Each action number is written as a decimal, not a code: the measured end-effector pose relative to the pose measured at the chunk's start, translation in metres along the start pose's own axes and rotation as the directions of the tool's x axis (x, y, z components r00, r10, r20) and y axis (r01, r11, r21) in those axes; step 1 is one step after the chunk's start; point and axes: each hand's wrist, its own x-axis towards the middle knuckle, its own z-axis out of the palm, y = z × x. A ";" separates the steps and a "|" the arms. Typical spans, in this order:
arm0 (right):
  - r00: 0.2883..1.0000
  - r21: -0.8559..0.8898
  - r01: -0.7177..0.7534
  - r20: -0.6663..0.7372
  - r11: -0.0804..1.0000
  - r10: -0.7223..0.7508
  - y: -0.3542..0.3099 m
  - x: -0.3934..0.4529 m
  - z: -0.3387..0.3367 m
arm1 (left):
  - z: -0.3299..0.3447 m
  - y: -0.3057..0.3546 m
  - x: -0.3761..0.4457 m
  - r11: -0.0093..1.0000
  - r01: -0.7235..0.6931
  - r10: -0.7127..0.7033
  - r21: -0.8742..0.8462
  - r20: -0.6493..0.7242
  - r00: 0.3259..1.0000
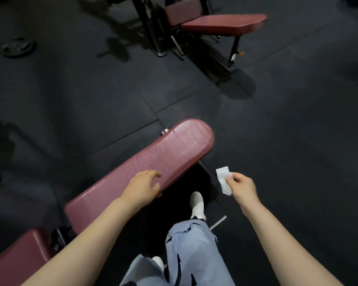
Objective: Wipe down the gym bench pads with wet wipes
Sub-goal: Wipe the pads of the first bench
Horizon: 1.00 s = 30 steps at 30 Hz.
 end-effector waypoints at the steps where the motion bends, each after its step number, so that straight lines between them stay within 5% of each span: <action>1: 0.999 -0.017 -0.025 0.026 1.000 0.026 -0.005 0.023 0.004 | -0.001 -0.002 0.015 0.999 0.029 -0.029 -0.020 -0.009 1.000; 6: 0.960 -0.028 -0.241 0.140 0.970 0.243 -0.019 0.135 0.018 | 0.006 -0.001 0.086 0.970 0.208 -0.210 -0.129 -0.002 0.978; 13: 0.973 -0.225 -0.181 0.103 0.957 0.208 -0.029 0.287 0.055 | 0.035 0.000 0.185 0.936 0.319 -0.310 -0.152 0.082 0.947; 20: 0.989 -0.422 0.091 0.141 0.902 -0.034 -0.041 0.408 0.135 | 0.081 -0.038 0.262 0.891 0.406 -0.391 -0.203 0.111 0.914; 26: 0.913 -0.542 0.408 0.231 0.735 -0.336 -0.029 0.472 0.197 | 0.131 -0.071 0.298 0.853 0.442 -0.432 -0.277 0.100 0.896; 30: 0.929 -0.545 0.342 0.076 0.766 -0.361 -0.026 0.496 0.231 | 0.149 -0.088 0.306 0.823 0.479 -0.494 -0.305 0.028 0.869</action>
